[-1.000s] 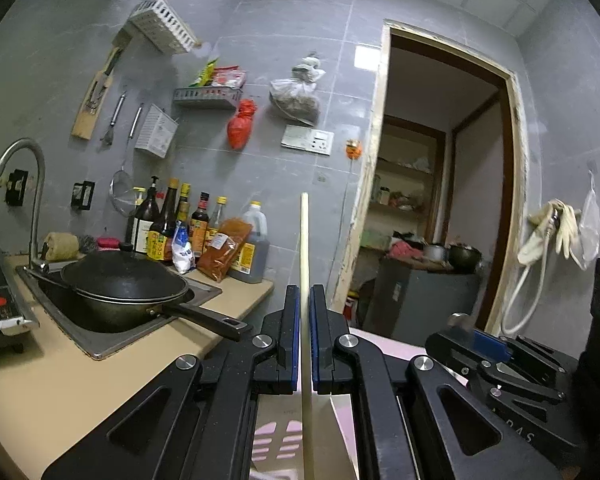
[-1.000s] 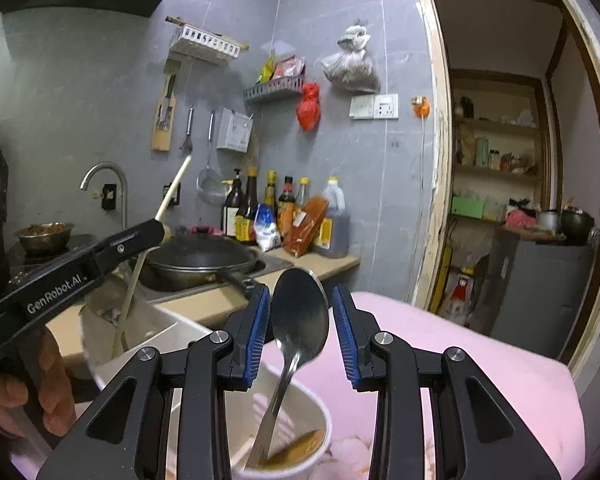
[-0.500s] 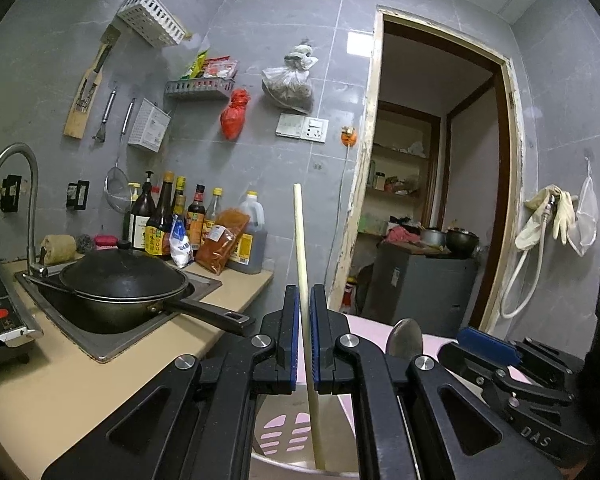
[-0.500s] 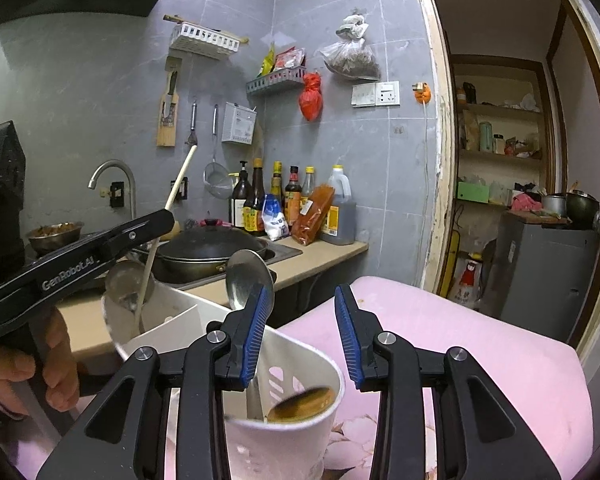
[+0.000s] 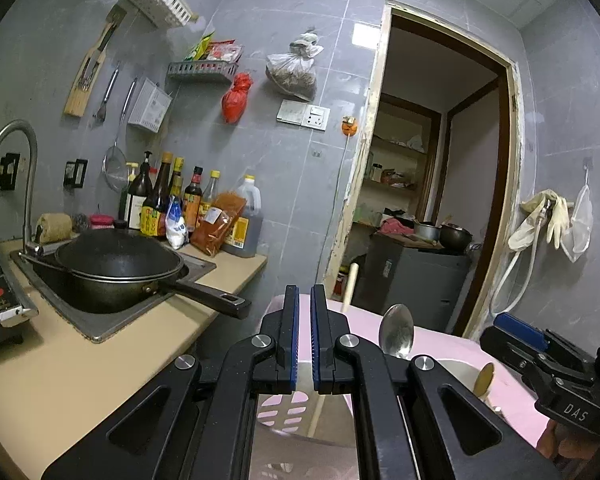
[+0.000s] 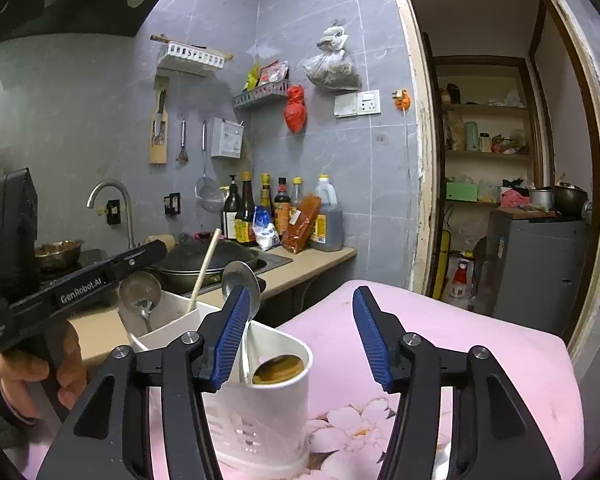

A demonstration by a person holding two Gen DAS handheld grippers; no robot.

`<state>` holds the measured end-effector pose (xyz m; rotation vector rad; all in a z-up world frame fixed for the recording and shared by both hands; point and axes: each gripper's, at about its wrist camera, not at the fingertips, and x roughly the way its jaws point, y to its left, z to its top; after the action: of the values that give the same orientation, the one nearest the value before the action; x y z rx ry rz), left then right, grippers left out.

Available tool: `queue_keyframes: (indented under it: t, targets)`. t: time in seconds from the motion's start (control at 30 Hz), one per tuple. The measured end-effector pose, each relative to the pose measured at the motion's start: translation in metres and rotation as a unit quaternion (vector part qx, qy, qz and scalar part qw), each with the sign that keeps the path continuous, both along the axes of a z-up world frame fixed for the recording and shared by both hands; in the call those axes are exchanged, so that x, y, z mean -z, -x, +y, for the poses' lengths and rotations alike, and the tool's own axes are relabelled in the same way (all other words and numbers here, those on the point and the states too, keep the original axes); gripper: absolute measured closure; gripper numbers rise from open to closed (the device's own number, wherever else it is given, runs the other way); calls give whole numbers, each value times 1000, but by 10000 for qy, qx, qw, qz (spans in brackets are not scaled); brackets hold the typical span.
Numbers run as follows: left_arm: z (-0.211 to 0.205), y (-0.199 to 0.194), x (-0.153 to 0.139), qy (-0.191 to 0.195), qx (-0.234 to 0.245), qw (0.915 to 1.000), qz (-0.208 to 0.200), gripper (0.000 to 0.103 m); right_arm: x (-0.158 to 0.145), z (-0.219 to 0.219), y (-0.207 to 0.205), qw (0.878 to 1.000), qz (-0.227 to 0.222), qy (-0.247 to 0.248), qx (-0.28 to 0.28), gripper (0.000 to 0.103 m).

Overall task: Organize utensils
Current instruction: 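Lower the spoon into the basket and open the right tool while the left tool drops the chopstick in, then move both open tools back down to the remaining cutlery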

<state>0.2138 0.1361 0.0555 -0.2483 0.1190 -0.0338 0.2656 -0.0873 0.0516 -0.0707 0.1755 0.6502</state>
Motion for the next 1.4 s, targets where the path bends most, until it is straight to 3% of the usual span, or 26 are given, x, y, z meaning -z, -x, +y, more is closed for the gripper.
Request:
queue_keyframes:
  t: [0.07, 0.23, 0.3, 0.43, 0.5, 0.7, 0.87, 1.07, 1.4]
  targets:
    - [1, 4, -4, 0, 26, 10000, 54, 99, -2, -6, 3, 10000, -13, -27, 55, 36]
    - [-15, 17, -13, -162, 204, 9994, 209, 91, -7, -26, 14, 9995, -43, -183, 237, 26]
    - [-24, 20, -15, -223, 278, 9990, 260, 76, -9, -38, 20, 9991, -55, -250, 338, 21]
    - [-45, 31, -17, -326, 384, 9983, 286, 64, -14, -59, 31, 9976, -135, -293, 611, 9]
    - [-58, 34, -18, -410, 447, 9975, 352, 53, -16, -73, 38, 9961, -205, -289, 807, 1]
    - [-96, 41, -14, -529, 714, 9953, 383, 21, -19, -114, 57, 9901, -450, -137, 1324, 0]
    - [-127, 38, -3, -570, 1084, 9911, 531, 14, -16, -144, 62, 9856, -408, -44, 1642, 0]
    - [-165, 26, 16, -776, 1485, 9814, 939, 13, -2, -179, 62, 9799, -179, 62, 1985, 0]
    - [-217, -7, 57, -1212, 1918, 9509, 2103, 14, 34, -209, 39, 9728, 755, 384, 2155, 0]
